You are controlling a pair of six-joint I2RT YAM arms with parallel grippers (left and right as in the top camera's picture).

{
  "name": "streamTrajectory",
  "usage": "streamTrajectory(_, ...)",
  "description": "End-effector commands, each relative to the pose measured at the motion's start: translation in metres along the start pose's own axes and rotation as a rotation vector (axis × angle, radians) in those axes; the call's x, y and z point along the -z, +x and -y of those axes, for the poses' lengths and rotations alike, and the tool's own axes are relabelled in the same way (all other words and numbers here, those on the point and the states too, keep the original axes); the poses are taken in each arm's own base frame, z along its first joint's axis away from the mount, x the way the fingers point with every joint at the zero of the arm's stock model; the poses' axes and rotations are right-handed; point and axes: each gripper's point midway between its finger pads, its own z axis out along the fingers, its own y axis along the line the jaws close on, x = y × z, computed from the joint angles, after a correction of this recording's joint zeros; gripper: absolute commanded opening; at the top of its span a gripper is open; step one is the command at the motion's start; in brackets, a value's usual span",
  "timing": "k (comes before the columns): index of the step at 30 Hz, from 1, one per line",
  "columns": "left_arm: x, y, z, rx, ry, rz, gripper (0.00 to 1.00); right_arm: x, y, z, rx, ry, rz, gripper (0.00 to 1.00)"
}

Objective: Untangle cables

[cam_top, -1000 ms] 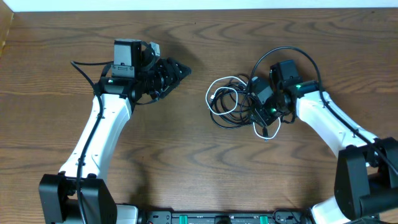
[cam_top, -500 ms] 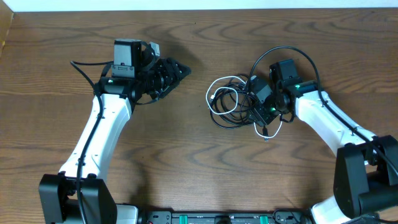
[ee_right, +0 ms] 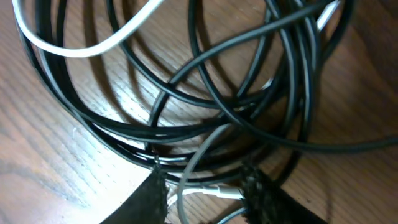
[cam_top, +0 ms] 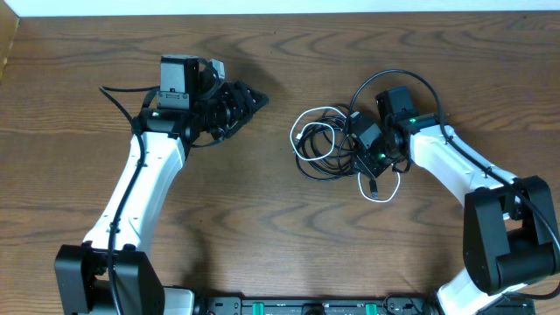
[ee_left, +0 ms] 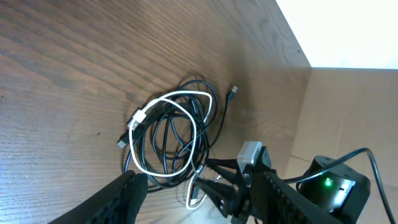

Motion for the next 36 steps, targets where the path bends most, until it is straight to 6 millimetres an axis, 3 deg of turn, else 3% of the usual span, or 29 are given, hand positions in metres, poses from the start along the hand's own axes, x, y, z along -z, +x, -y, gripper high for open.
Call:
streamTrajectory(1,-0.001,-0.002,-0.004,-0.004,-0.014,0.005,0.6,-0.004,0.005,0.0,0.005,0.01,-0.023,0.31)
streamTrajectory(3,-0.001,-0.002,-0.004,-0.004,-0.014,0.005,0.6,-0.004,0.005,0.0,0.005,0.009,-0.024,0.26)
streamTrajectory(7,-0.001,-0.002,-0.004,-0.004,-0.014,0.005,0.6,-0.004,0.005,0.0,0.005,0.009,-0.025,0.02)
streamTrajectory(10,-0.001,-0.002,-0.004,-0.004,-0.014,0.005,0.6,-0.001,0.003,-0.006,0.002,-0.023,-0.011,0.01)
streamTrajectory(13,-0.001,-0.002,-0.004,-0.004,-0.014,0.005,0.6,0.014,-0.015,-0.027,-0.025,-0.14,0.077,0.01)
streamTrajectory(16,-0.001,-0.002,-0.004,-0.004,-0.014,0.005,0.6,0.049,-0.036,-0.034,-0.032,-0.216,0.191,0.01)
streamTrajectory(19,-0.001,-0.002,-0.004,-0.004,-0.014,0.005,0.6,0.089,-0.047,-0.018,-0.073,-0.18,0.28,0.01)
streamTrajectory(22,-0.001,-0.002,-0.004,-0.004,-0.014,0.005,0.6,0.144,-0.054,0.005,-0.137,-0.108,0.406,0.01)
streamTrajectory(23,-0.001,-0.002,-0.004,-0.004,-0.014,0.005,0.6,0.18,-0.056,0.015,-0.157,-0.08,0.503,0.01)
streamTrajectory(25,-0.001,-0.002,-0.004,-0.004,-0.017,0.008,0.6,0.228,-0.055,0.024,-0.175,-0.038,0.635,0.01)
streamTrajectory(28,-0.001,-0.004,-0.008,-0.002,-0.035,0.022,0.6,0.273,-0.047,0.033,-0.192,0.034,0.754,0.01)
streamTrajectory(31,-0.001,-0.004,-0.008,-0.002,-0.035,0.022,0.61,0.296,-0.036,0.037,-0.207,0.098,0.799,0.01)
streamTrajectory(34,-0.001,-0.006,-0.009,-0.002,-0.042,0.029,0.61,0.291,-0.03,0.032,-0.231,0.077,0.773,0.03)
streamTrajectory(36,-0.001,-0.007,-0.011,-0.001,-0.054,0.039,0.61,0.277,-0.029,0.026,-0.262,0.026,0.731,0.12)
